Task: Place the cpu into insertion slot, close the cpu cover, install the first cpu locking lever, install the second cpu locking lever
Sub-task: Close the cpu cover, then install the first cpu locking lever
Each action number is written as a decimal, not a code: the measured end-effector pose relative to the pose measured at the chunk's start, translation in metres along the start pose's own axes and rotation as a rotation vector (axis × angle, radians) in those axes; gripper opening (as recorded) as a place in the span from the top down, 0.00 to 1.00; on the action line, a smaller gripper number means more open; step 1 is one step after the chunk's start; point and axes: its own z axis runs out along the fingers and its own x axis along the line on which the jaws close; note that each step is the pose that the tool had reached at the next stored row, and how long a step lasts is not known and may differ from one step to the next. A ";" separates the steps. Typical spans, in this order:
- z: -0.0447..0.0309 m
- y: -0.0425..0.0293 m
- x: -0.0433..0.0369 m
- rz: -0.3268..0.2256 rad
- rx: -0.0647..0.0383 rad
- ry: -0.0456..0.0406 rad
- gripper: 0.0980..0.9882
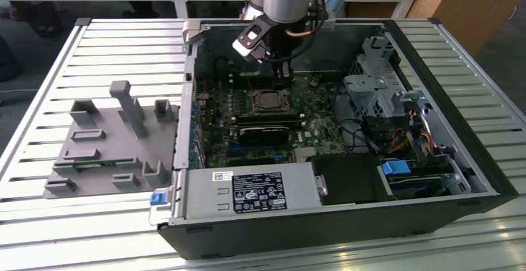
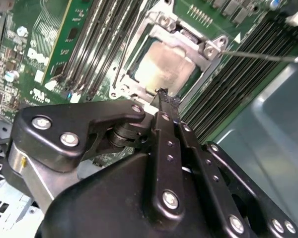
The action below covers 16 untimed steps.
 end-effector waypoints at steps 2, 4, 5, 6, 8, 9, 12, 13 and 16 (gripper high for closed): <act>0.0000 -0.0017 0.0001 0.000 0.000 -0.0001 0.99; 0.0000 -0.0033 0.0001 0.000 0.000 0.0000 0.99; -0.0001 -0.0041 0.0001 0.000 0.000 0.0000 0.99; -0.0001 -0.0050 0.0001 0.000 0.000 -0.0001 0.99; -0.0001 -0.0060 0.0001 0.000 0.000 0.0000 0.99; -0.0001 -0.0063 0.0001 0.000 0.000 -0.0001 0.99; -0.0002 -0.0070 0.0001 0.000 0.000 0.0000 0.99; -0.0002 -0.0075 0.0001 0.000 0.000 -0.0001 0.99; -0.0002 -0.0077 0.0001 0.000 0.000 0.0000 0.99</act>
